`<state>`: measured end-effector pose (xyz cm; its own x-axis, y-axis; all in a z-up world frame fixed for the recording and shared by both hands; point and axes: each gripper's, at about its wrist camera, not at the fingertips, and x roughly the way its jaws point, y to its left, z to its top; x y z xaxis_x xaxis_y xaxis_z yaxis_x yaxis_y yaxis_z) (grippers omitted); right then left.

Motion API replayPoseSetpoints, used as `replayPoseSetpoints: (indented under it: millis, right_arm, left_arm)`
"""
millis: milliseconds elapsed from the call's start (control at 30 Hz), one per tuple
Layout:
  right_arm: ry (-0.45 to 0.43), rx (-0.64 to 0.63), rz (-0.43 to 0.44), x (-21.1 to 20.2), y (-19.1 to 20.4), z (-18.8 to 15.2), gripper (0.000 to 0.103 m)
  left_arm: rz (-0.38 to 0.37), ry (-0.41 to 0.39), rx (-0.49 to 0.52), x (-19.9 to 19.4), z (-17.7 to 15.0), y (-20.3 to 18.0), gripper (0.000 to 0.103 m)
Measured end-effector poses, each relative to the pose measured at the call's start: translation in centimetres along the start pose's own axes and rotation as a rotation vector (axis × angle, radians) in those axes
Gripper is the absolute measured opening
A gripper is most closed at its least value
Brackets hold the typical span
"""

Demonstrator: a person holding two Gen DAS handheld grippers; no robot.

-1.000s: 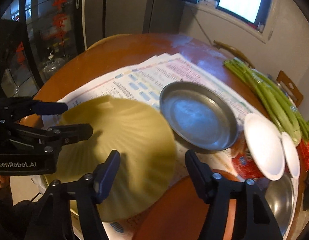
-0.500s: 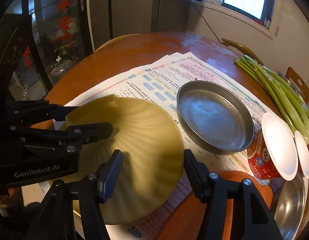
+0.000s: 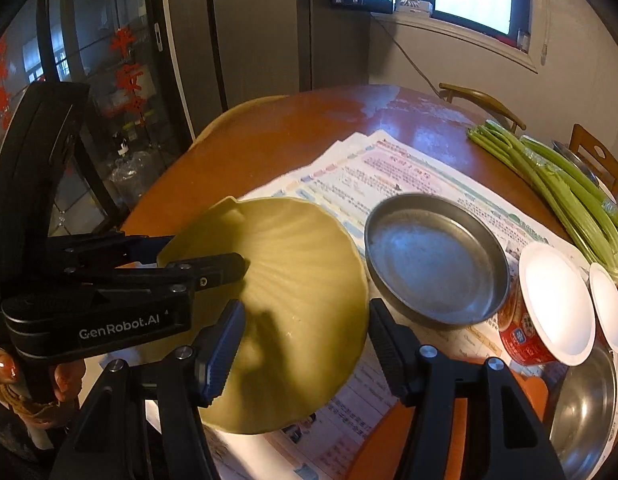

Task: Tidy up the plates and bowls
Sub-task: 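Carry the yellow shell plate with the left tool toward the table edge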

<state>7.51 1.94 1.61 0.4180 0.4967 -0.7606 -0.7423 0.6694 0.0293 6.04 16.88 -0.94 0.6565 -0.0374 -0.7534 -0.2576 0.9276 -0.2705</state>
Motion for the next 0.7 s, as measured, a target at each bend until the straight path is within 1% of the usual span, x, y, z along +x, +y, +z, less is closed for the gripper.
replayPoseSetpoints:
  millis: [200,333,467,700]
  right_arm:
    - [-0.038,0.047,0.018,-0.5,0.1,2.0,0.063]
    - [-0.052,0.072,0.023,-0.5,0.1,3.2,0.063]
    - [-0.059,0.082,0.024,-0.1,0.2,4.0,0.063]
    - [-0.025,0.104,0.034,1.9,0.5,4.3,0.063]
  left_arm:
    - [-0.003,-0.059,0.009,-1.4,2.3,0.4,0.049]
    - [-0.003,-0.080,0.005,-1.8,3.4,0.9,0.049]
    - [0.006,-0.079,-0.003,-1.5,4.3,1.5,0.049]
    - [0.030,-0.072,-0.016,0.2,5.5,2.6,0.050]
